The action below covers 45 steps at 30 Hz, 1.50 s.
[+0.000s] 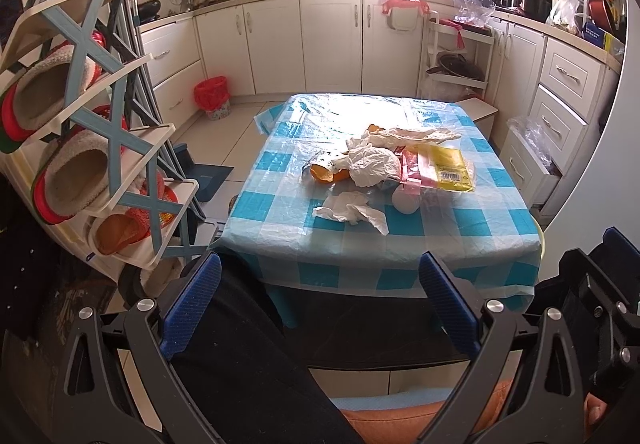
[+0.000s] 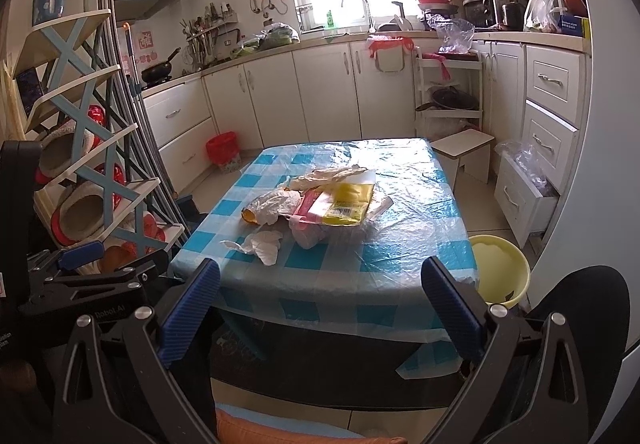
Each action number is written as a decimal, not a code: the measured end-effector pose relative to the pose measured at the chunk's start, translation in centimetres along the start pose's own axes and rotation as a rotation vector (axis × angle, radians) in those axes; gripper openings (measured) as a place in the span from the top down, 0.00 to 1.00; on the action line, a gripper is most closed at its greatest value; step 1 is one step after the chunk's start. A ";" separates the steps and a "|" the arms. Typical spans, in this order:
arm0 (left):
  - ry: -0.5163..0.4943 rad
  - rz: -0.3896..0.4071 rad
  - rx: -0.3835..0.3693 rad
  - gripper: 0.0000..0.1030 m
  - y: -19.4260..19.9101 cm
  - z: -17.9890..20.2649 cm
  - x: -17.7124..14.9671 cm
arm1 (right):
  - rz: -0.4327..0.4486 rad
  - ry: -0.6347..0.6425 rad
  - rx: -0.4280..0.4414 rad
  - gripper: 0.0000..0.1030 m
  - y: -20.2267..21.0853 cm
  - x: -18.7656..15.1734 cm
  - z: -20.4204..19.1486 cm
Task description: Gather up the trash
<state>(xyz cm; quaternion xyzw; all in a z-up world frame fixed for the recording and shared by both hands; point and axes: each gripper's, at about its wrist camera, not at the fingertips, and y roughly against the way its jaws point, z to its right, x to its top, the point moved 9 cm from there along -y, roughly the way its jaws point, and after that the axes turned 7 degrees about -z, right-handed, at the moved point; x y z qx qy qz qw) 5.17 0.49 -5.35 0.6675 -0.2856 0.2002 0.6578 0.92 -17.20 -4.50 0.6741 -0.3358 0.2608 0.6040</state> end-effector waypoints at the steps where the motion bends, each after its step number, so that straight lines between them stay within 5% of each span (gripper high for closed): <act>1: 0.000 0.001 0.000 0.08 0.0 0.0 0.0 | -0.001 0.000 0.000 0.06 0.0 0.0 0.0; 45: 0.004 -0.002 -0.002 0.08 -0.1 0.0 -0.1 | -0.013 0.002 0.006 0.06 -0.4 -0.3 -0.4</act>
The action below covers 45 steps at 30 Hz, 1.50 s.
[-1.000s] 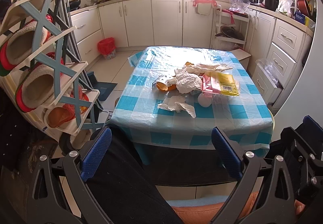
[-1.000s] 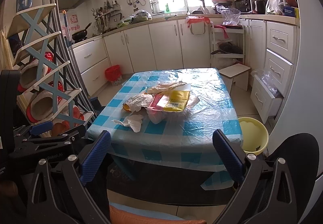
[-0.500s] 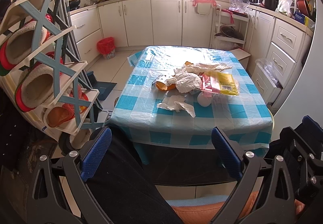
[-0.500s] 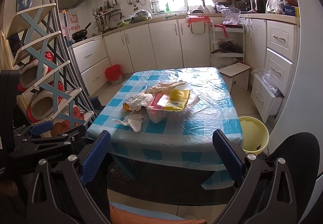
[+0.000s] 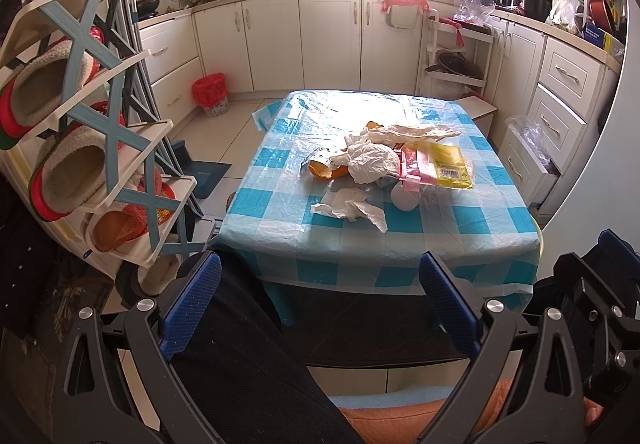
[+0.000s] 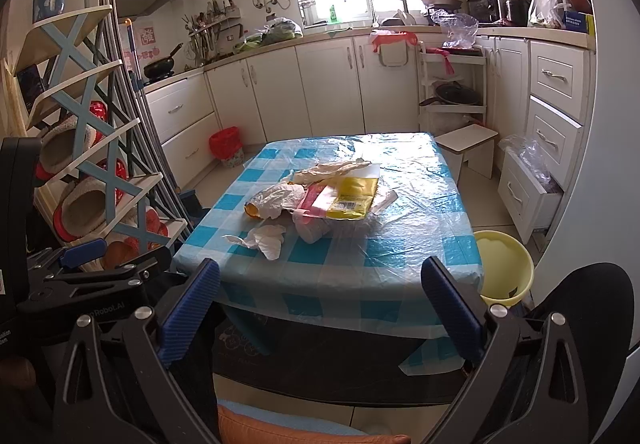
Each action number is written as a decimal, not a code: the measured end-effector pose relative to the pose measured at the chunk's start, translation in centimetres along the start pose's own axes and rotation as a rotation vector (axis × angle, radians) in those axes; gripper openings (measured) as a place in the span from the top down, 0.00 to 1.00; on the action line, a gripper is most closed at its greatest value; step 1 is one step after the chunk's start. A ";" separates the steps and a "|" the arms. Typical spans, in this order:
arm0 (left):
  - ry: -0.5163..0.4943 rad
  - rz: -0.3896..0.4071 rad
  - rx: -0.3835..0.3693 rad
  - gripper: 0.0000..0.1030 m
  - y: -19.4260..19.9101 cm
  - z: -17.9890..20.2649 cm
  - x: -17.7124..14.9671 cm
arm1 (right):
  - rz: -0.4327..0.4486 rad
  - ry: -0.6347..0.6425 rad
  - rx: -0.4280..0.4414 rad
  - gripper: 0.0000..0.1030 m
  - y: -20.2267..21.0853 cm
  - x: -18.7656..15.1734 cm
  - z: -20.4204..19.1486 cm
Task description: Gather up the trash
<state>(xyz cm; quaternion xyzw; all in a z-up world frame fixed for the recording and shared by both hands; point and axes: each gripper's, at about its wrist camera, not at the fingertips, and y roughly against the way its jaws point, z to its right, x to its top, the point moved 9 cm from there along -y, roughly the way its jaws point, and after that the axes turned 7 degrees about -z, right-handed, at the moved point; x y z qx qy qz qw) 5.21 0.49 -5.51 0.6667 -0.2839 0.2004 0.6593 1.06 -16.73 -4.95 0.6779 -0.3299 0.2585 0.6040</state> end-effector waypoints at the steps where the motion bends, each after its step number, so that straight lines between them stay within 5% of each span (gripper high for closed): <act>1: 0.000 0.000 0.000 0.08 0.0 0.0 0.0 | -0.001 0.000 0.000 0.06 0.0 0.0 0.0; 17: 0.003 -0.013 -0.006 0.08 -0.5 0.3 -0.7 | -0.012 -0.002 0.008 0.06 -0.5 -0.3 -0.3; 45: 0.045 -0.155 -0.012 0.08 -8.4 -0.8 0.5 | -0.166 -0.114 0.062 0.06 -6.3 -0.8 3.3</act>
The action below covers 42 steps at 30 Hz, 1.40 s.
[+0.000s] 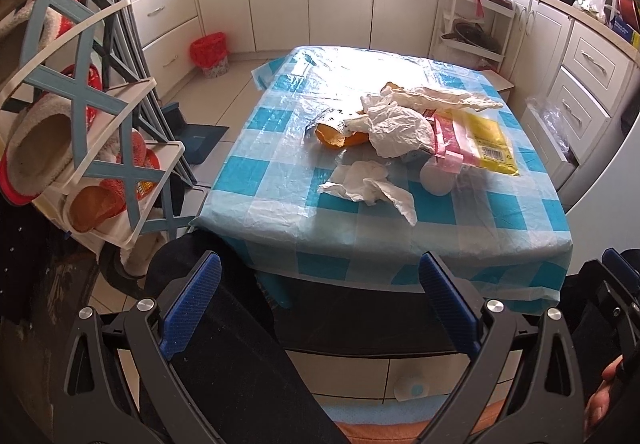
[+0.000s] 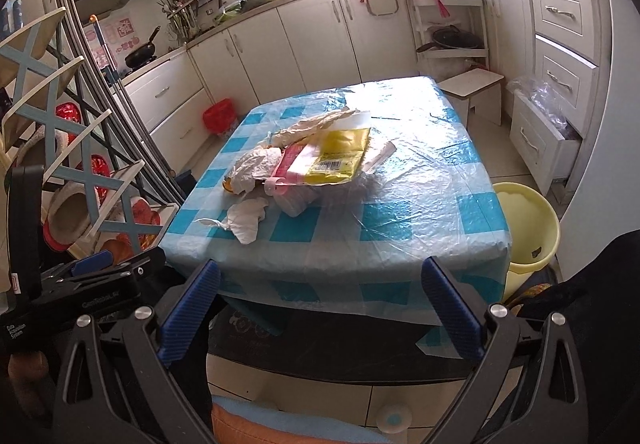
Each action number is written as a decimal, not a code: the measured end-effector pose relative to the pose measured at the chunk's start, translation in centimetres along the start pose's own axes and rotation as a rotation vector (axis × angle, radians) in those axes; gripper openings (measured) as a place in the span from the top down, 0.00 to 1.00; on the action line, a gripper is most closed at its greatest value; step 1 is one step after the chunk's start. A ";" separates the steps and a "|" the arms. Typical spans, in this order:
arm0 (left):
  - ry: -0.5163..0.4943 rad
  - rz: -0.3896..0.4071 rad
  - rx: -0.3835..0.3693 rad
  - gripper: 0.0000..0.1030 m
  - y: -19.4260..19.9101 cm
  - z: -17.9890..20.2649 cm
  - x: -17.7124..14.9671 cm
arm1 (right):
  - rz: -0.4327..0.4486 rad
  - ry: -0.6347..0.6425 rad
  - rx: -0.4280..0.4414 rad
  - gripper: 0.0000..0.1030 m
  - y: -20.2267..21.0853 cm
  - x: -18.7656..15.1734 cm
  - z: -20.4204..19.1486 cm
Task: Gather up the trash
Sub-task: 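Reach the left tool to a white tissue and close on it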
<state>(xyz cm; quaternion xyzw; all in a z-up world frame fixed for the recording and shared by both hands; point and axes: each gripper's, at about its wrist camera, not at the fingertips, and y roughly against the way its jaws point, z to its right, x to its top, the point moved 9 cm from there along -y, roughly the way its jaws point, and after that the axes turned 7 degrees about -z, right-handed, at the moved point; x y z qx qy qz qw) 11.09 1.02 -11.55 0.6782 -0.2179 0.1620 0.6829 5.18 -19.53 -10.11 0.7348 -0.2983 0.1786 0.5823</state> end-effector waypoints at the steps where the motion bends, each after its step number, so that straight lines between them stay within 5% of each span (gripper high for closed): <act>1: 0.000 -0.003 -0.001 0.08 -0.3 0.1 0.2 | 0.001 -0.002 0.000 0.06 -0.2 0.2 0.2; 14: 0.055 0.006 -0.103 0.08 -3.6 1.5 5.0 | 0.038 -0.019 -0.020 0.06 -2.6 3.9 3.0; 25: 0.138 -0.074 -0.197 0.08 -9.8 5.3 10.9 | 0.010 -0.059 -0.037 0.06 -4.7 4.4 5.3; 28: 0.114 -0.092 -0.165 0.32 -11.4 6.1 11.9 | -0.003 -0.066 -0.038 0.06 -5.4 4.4 5.7; 30: 0.105 -0.117 -0.184 0.70 -12.2 6.5 12.3 | -0.007 -0.072 -0.038 0.06 -5.6 4.5 6.0; 32: 0.105 -0.121 -0.210 0.87 -12.4 6.4 12.6 | -0.006 -0.078 -0.039 0.06 -5.7 4.6 6.2; 36: 0.080 -0.058 -0.234 0.97 -11.0 5.7 13.5 | -0.004 -0.091 -0.036 0.06 -6.0 4.9 6.6; 42: 0.073 0.075 -0.283 0.98 -7.1 3.5 15.4 | -0.051 -0.054 0.046 0.06 -6.8 4.1 4.5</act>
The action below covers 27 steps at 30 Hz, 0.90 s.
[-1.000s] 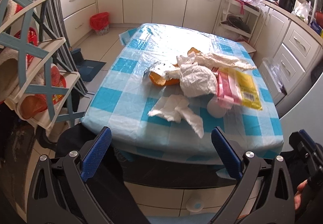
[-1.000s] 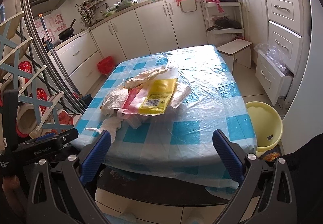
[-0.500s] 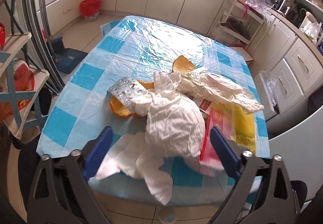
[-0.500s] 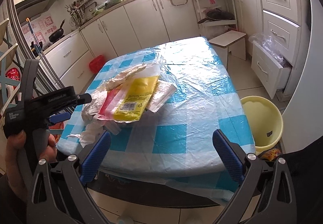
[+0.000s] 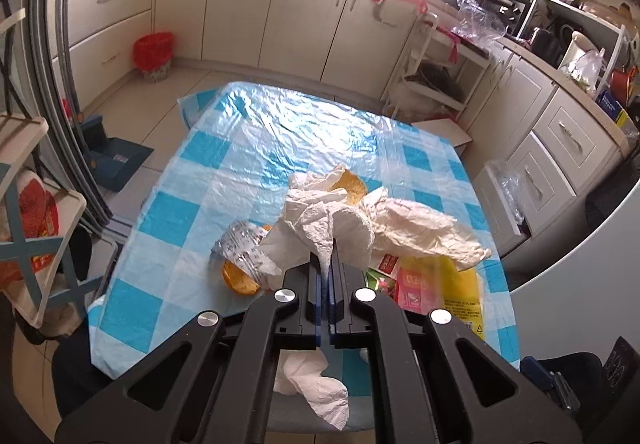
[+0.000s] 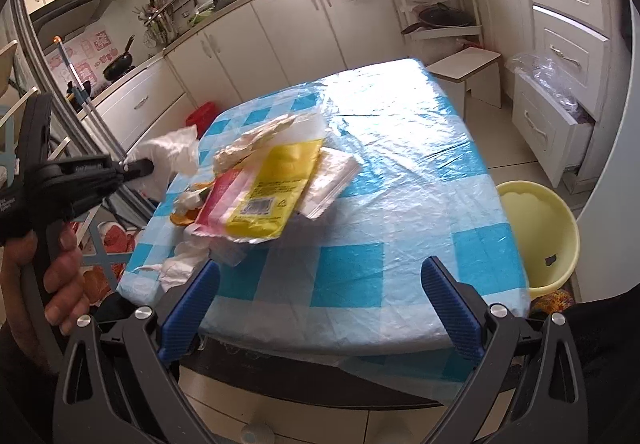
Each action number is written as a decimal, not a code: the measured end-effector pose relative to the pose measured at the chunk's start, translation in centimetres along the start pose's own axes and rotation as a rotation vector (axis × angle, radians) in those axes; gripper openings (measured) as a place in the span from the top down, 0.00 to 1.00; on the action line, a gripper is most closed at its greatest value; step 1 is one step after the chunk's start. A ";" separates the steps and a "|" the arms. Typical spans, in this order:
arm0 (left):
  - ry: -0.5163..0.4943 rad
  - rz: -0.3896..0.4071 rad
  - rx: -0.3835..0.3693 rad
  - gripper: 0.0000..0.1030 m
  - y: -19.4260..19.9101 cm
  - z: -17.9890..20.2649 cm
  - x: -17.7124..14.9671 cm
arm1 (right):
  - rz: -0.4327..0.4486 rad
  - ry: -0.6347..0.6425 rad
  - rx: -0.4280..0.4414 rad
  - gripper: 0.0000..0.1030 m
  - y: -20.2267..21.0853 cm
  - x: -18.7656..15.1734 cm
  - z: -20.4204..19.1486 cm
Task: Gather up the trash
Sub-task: 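Reach the left tool to a white tissue and close on it, then grasp a second white tissue with the right tool while the left tool lifts its tissue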
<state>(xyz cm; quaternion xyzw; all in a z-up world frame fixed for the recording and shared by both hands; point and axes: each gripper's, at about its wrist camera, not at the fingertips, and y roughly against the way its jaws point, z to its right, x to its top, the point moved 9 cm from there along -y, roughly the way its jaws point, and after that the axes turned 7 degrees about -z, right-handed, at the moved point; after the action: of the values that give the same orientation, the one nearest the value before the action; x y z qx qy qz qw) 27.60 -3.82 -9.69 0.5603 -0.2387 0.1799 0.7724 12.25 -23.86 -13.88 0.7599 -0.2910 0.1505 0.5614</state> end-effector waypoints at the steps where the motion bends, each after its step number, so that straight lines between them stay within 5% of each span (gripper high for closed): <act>1: 0.001 0.016 -0.003 0.98 0.7 -0.3 0.3 | -0.019 0.017 0.029 0.06 -0.3 -0.4 -0.8; 8: 0.032 0.082 -0.016 0.98 4.4 -2.9 1.1 | -0.104 0.198 0.188 0.06 -2.3 -2.2 -7.8; 27: 0.109 0.085 -0.010 0.98 5.4 -9.0 -1.1 | -0.133 0.384 0.236 0.15 -5.2 -3.2 -14.7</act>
<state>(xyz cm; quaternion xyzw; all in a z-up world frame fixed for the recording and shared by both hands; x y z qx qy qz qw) 25.31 6.37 -8.45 0.5351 -0.2208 0.2413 0.7789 14.34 -8.10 -14.94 0.7952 -0.1084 0.2878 0.5225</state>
